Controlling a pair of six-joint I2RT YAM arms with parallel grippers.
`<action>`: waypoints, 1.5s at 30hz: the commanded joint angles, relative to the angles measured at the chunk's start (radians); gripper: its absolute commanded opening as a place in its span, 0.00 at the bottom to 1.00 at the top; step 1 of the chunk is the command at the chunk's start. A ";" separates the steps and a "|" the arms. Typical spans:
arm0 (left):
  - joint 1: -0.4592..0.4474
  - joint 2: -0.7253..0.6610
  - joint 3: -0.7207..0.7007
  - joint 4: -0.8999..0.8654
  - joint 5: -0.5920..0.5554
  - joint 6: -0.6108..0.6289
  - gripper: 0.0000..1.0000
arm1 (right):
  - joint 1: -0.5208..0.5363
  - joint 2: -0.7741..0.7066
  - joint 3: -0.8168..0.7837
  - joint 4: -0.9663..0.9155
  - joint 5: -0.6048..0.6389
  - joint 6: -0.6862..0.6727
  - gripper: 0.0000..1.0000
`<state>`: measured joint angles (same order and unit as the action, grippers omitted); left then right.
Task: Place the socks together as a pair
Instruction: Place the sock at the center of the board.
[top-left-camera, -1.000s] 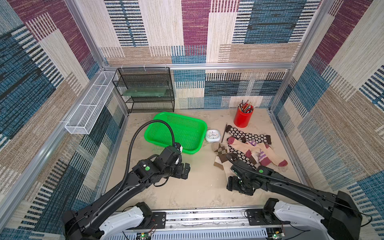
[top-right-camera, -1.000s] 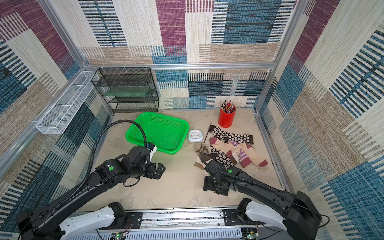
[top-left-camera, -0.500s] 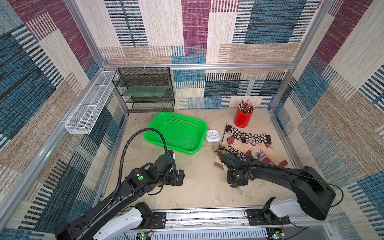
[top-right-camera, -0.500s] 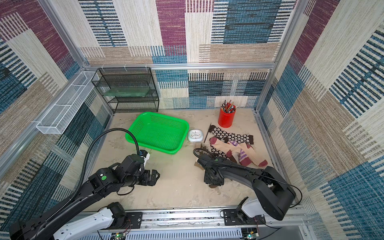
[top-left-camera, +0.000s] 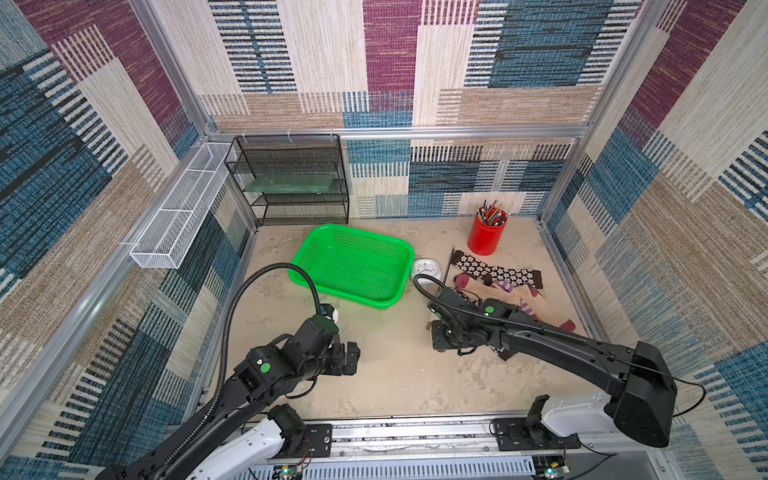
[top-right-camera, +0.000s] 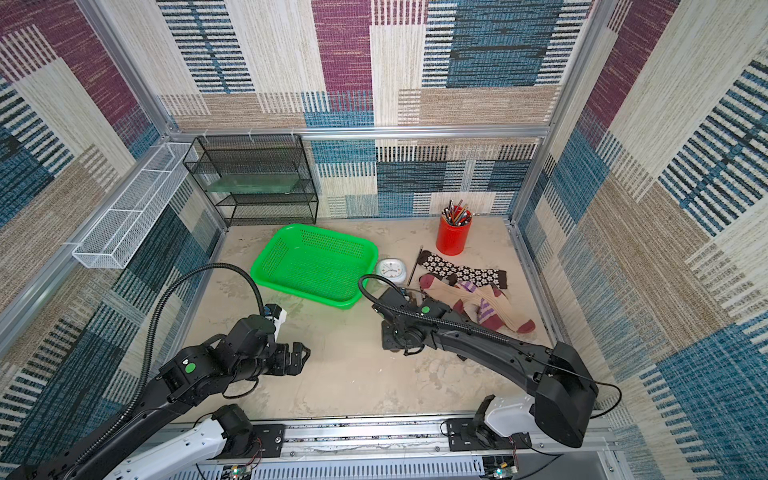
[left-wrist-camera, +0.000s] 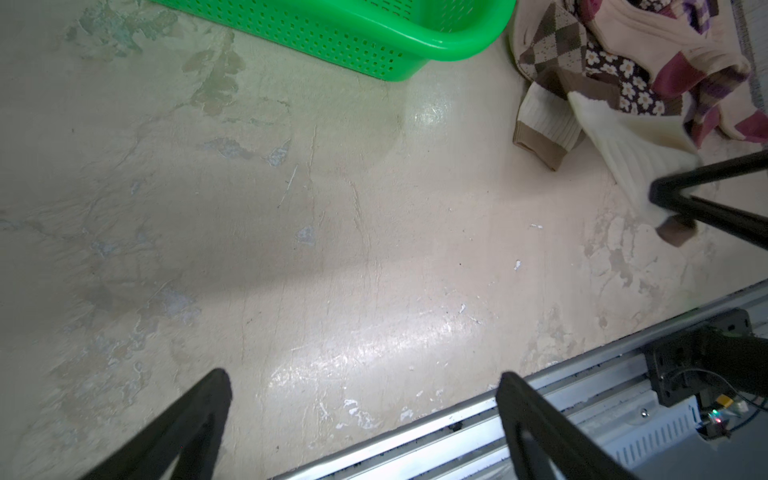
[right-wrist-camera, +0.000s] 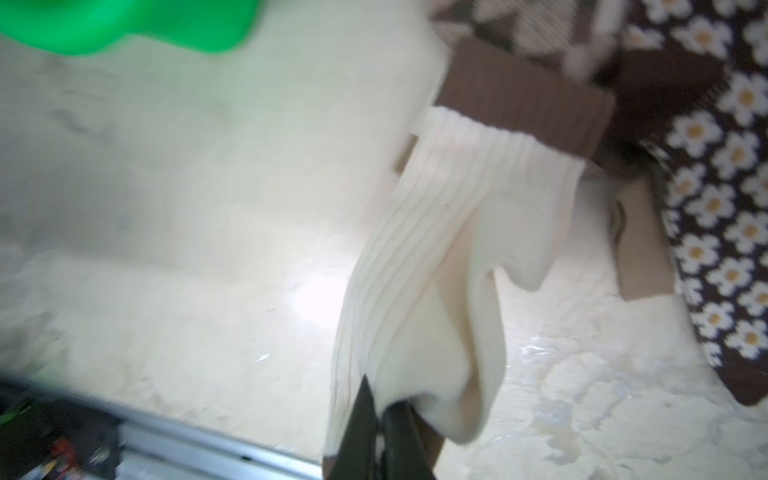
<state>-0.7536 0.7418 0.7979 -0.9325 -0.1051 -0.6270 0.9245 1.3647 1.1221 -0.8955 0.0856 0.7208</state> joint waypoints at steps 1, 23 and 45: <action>0.008 -0.016 0.021 -0.023 -0.013 -0.032 0.99 | 0.054 0.010 0.131 -0.122 -0.042 -0.077 0.00; 0.132 -0.026 0.410 -0.337 -0.271 -0.089 0.94 | 0.054 0.179 0.319 0.020 -0.445 -0.178 0.00; -0.130 0.185 0.106 0.121 0.010 -0.026 0.84 | -0.493 0.059 -0.313 0.196 -0.613 -0.085 0.19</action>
<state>-0.8513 0.9047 0.9253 -0.9039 -0.1028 -0.6712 0.4629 1.4361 0.8127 -0.7341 -0.5167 0.6270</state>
